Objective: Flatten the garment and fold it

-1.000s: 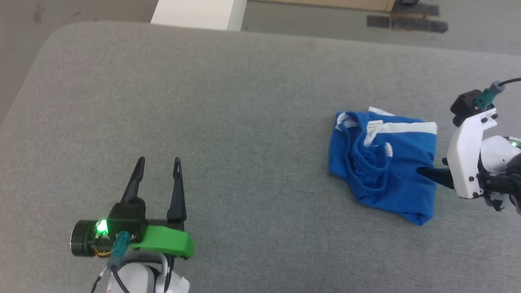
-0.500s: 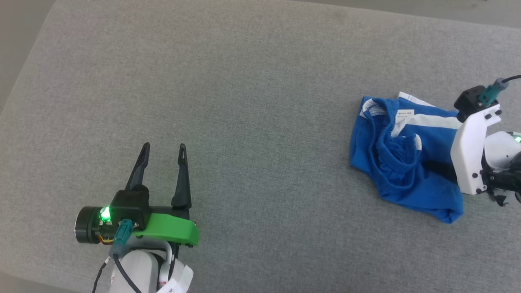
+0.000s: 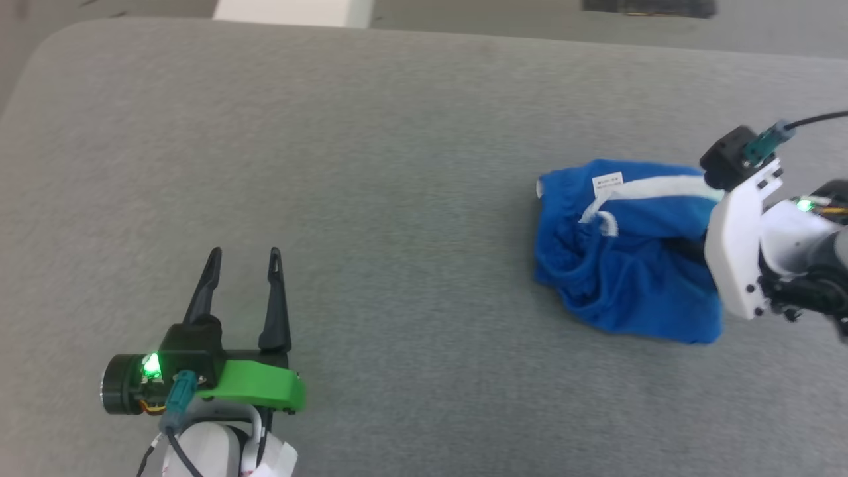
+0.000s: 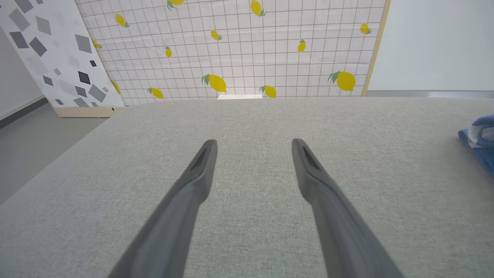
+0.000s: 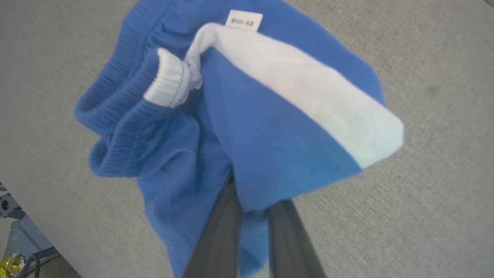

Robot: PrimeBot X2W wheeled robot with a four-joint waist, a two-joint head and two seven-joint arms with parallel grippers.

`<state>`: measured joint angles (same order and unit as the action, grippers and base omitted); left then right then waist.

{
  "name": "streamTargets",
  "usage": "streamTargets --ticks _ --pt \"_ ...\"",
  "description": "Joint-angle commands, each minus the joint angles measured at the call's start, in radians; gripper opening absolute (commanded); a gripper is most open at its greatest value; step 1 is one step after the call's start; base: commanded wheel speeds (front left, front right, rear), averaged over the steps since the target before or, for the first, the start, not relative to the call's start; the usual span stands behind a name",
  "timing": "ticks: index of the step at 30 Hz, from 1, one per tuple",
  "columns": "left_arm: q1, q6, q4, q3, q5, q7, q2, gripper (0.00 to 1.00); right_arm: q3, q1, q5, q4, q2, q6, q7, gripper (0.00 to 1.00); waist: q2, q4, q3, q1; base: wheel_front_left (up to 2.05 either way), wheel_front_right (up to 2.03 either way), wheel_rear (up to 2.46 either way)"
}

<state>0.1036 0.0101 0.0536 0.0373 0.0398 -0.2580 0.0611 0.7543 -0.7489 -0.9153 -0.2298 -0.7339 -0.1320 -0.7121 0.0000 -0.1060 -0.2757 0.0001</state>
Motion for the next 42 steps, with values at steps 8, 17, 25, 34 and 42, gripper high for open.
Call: streamTargets --ticks 8,17,25,34,42 --pt "0.002 0.002 -0.041 -0.033 -0.015 -0.004 0.017 1.00 0.068 -0.082 0.043 0.107 -0.161 0.001 -0.010 0.00 0.0000 0.247 -0.023 -0.0001 0.00 0.00 0.00" --pt "0.077 -0.020 -0.101 -0.034 -0.041 -0.004 0.075 1.00 -0.029 -0.137 0.146 -0.109 -0.254 0.001 0.056 0.00 0.0000 0.352 -0.204 -0.0001 0.00 0.00 0.00" --pt "0.128 -0.019 -0.126 -0.017 -0.041 -0.004 0.081 1.00 -0.169 -0.149 0.204 -0.332 -0.206 0.001 0.126 0.00 0.0000 0.294 -0.300 -0.0001 0.00 0.00 0.00" --pt "0.150 -0.009 -0.141 -0.015 -0.034 -0.004 0.082 1.00 -0.252 -0.148 0.286 -0.491 -0.155 0.001 0.160 0.00 0.0000 0.260 -0.334 -0.0001 0.00 0.00 0.00" --pt "0.131 0.002 -0.104 -0.015 -0.019 -0.004 0.063 1.00 -0.304 -0.142 0.401 -0.546 -0.151 0.001 0.307 1.00 0.0000 0.241 -0.201 -0.0001 0.00 0.00 0.00"
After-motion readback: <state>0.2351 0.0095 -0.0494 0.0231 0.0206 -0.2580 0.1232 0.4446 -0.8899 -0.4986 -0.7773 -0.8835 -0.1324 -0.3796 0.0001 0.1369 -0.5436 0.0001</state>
